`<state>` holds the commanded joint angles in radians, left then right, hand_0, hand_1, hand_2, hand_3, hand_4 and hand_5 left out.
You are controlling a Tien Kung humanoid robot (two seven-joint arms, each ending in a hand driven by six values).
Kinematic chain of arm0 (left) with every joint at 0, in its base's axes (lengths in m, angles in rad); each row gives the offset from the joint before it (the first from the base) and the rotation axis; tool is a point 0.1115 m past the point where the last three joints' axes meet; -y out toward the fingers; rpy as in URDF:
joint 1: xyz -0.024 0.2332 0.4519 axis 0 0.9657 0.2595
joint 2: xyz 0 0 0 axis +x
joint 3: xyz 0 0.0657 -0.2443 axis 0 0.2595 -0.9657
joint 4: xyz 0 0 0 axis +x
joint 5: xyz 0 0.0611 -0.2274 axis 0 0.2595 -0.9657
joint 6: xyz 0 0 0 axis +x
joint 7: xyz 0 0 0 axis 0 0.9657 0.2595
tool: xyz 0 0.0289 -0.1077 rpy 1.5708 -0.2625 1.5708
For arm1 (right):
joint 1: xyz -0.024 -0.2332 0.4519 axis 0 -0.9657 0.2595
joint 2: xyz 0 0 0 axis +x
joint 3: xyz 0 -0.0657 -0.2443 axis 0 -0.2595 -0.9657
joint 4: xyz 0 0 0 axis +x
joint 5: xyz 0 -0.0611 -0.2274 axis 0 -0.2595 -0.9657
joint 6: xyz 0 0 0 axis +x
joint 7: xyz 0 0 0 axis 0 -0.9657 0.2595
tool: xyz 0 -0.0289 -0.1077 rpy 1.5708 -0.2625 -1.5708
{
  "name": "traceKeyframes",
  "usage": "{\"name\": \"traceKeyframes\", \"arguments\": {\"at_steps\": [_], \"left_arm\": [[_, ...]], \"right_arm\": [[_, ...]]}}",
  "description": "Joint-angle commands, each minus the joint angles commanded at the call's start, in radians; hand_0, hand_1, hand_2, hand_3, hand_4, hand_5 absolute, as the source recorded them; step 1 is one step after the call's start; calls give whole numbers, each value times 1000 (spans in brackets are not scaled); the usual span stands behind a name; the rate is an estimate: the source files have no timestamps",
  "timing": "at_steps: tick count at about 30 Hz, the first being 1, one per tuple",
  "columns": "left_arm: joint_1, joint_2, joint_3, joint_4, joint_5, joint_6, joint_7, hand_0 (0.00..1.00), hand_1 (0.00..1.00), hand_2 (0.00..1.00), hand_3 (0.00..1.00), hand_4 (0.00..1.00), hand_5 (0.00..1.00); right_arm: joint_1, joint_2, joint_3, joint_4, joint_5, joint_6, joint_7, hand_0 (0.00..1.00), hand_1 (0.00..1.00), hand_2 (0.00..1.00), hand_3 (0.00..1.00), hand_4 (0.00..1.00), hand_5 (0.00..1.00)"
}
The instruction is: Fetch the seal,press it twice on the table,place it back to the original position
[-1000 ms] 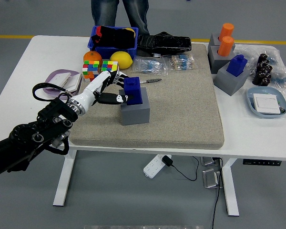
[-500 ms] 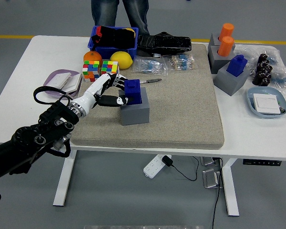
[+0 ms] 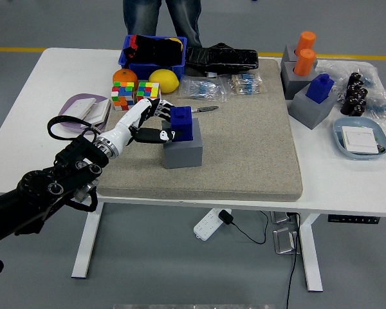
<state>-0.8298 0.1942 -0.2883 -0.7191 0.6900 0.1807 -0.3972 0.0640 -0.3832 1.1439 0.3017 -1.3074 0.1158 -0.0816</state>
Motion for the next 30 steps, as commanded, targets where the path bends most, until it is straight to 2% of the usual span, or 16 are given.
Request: {"name": "traceKeyframes", "arguments": {"at_steps": [8,13,14,19,20,25,26,30], "left_arm": [[0,0,3,4,-1,-6,6,846,571,511,593,739,2],[1,0,7,5,-11,-27,11,846,571,511,593,739,2],[1,0,9,5,-13,-31,11,855,637,543,602,780,2],[3,-2,9,10,-21,-41,8,855,637,543,602,780,2],[3,-2,9,11,-23,-44,8,890,765,674,689,884,2],[3,-3,3,15,-27,-52,9,890,765,674,689,884,2],[3,-3,2,16,-27,-53,9,910,870,809,825,933,2],[4,-5,0,18,-26,-55,9,910,870,809,825,933,2]], "right_arm": [[0,-1,0,-1,0,0,0,782,665,670,679,817,582],[0,0,2,0,0,0,0,782,665,670,679,817,582],[1,0,2,-1,0,0,0,782,665,670,679,817,582],[1,0,2,0,0,0,0,782,665,670,679,817,582],[1,0,3,-1,-1,0,1,782,665,670,678,817,582],[0,1,2,0,0,0,1,782,665,670,678,817,582],[0,1,2,0,0,0,1,782,664,670,679,817,582],[0,0,1,0,0,1,1,782,664,670,679,817,582]]}}
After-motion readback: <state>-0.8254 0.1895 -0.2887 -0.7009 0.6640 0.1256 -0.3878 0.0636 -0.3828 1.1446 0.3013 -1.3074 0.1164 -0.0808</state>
